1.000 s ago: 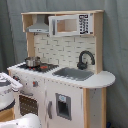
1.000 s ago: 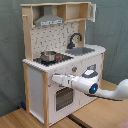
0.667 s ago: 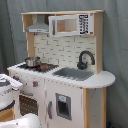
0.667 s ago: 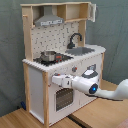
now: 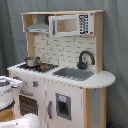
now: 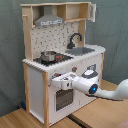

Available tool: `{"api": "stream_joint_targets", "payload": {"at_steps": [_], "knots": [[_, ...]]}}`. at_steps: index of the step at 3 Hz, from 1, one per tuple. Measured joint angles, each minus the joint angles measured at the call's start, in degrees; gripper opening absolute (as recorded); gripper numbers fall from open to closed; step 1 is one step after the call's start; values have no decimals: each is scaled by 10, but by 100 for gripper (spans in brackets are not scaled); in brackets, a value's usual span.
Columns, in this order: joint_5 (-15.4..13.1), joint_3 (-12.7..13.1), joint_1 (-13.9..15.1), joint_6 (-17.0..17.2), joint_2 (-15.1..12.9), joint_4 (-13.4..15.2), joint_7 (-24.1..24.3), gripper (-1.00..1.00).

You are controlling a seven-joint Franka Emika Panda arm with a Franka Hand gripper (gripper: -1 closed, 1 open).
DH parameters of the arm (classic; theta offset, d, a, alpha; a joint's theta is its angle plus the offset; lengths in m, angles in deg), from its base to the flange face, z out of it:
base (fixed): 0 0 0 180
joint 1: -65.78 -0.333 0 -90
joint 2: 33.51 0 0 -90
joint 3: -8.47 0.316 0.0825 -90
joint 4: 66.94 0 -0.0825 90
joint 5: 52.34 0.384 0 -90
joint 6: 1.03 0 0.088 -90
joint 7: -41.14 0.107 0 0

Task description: Play with the kitchen

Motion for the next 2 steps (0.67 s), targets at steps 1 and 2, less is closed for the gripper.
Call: {"api": "stream_joint_targets", "payload": {"at_steps": [1, 2], "knots": [[0, 0, 0, 1, 0, 0, -58, -100], [0, 0, 0, 2, 0, 0, -116, -100]]}}
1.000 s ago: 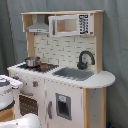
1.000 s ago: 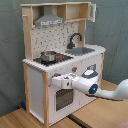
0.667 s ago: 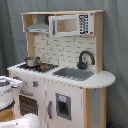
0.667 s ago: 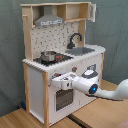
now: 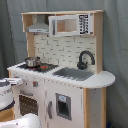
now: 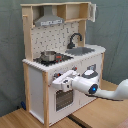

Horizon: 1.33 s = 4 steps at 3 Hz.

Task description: Play with the kitchen

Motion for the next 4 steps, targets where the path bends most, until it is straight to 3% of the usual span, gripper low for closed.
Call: {"api": "stream_joint_targets", "payload": {"at_steps": [1, 2, 3, 4], "knots": [[0, 0, -2, 0, 0, 0, -6, -100], [0, 0, -2, 0, 0, 0, -6, 100], [2, 5, -6, 0, -9, 6, 56, 100], [2, 18, -44, 14, -9, 43, 74, 100]]}}
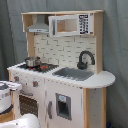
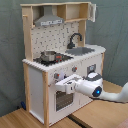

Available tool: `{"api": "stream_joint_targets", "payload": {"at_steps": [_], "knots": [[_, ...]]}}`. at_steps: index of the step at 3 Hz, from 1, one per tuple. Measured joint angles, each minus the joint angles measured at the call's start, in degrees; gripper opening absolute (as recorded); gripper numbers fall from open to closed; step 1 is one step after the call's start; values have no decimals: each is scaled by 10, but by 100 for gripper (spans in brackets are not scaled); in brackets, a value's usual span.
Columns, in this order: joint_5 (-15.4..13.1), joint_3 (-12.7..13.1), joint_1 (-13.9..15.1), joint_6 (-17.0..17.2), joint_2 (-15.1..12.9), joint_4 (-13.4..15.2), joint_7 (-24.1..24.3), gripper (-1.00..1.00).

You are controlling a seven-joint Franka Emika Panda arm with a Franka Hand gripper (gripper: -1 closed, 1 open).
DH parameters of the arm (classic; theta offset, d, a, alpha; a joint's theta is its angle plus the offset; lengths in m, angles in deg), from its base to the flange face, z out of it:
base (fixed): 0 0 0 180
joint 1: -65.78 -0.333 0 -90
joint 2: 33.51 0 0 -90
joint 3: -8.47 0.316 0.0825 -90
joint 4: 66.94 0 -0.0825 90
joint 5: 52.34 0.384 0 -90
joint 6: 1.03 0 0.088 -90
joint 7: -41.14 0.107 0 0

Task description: Play with the kitchen

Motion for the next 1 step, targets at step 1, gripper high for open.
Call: {"api": "stream_joint_targets", "payload": {"at_steps": [1], "knots": [[0, 0, -25, 42, -3, 9, 30, 100]]}}
